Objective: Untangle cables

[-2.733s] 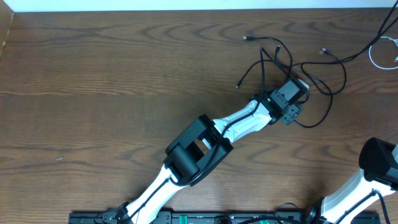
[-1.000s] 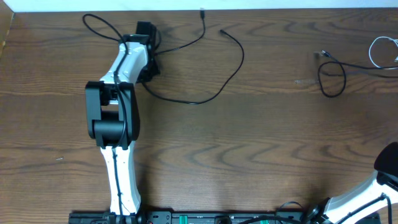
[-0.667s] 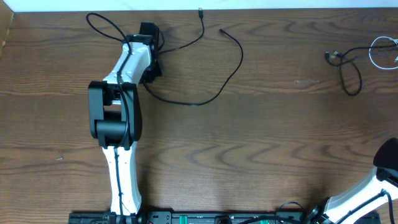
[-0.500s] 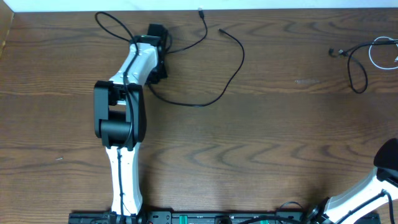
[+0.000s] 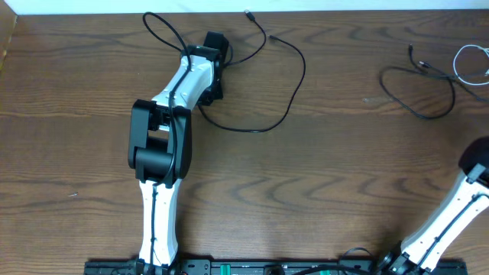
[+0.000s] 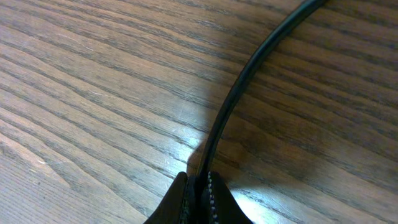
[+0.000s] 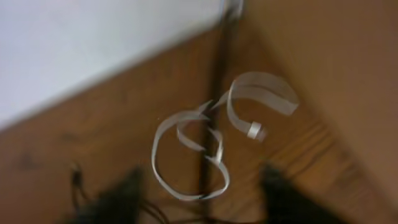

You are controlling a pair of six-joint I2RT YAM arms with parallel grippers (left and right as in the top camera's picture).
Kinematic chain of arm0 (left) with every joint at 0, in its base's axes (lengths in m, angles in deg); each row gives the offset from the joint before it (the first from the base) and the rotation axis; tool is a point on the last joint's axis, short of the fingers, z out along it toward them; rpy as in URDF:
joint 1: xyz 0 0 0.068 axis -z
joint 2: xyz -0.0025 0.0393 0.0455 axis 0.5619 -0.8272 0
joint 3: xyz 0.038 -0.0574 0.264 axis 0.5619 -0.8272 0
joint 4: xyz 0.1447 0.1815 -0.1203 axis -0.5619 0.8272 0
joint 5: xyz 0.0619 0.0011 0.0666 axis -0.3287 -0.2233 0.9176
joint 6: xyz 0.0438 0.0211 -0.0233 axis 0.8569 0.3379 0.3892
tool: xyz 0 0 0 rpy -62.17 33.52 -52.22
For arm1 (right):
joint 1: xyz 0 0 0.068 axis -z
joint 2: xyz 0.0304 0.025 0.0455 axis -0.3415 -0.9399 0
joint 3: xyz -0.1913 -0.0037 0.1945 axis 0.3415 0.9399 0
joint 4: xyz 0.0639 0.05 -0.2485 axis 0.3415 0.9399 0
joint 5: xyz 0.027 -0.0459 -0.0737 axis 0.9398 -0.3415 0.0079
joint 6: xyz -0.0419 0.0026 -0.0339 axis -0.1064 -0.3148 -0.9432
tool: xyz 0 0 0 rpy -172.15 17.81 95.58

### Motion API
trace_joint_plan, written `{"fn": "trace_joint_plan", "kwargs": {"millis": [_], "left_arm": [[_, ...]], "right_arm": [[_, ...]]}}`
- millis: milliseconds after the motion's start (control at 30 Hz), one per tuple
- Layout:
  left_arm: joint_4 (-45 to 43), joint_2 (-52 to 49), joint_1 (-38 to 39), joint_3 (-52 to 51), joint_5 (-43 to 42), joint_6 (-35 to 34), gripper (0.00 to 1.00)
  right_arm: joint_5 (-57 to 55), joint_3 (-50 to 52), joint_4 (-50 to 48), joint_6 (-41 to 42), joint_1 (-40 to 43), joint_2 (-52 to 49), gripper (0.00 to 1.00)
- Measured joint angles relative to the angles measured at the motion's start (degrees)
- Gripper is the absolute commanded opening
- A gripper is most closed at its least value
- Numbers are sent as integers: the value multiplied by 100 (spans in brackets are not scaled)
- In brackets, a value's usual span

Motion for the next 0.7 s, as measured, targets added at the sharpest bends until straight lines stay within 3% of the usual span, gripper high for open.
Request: {"fn": "trace_joint_plan", "kwargs": {"millis": [167, 467, 700], "left_arm": [[26, 0, 0, 0, -2, 4, 7], [33, 118, 2, -111, -140, 297, 7], [-79, 732, 22, -321, -525, 409, 7]], "right_arm": [[37, 72, 367, -74, -48, -385, 99], [-35, 68, 1346, -61, -155, -111, 99], [1436, 66, 1725, -492, -136, 483, 99]]}}
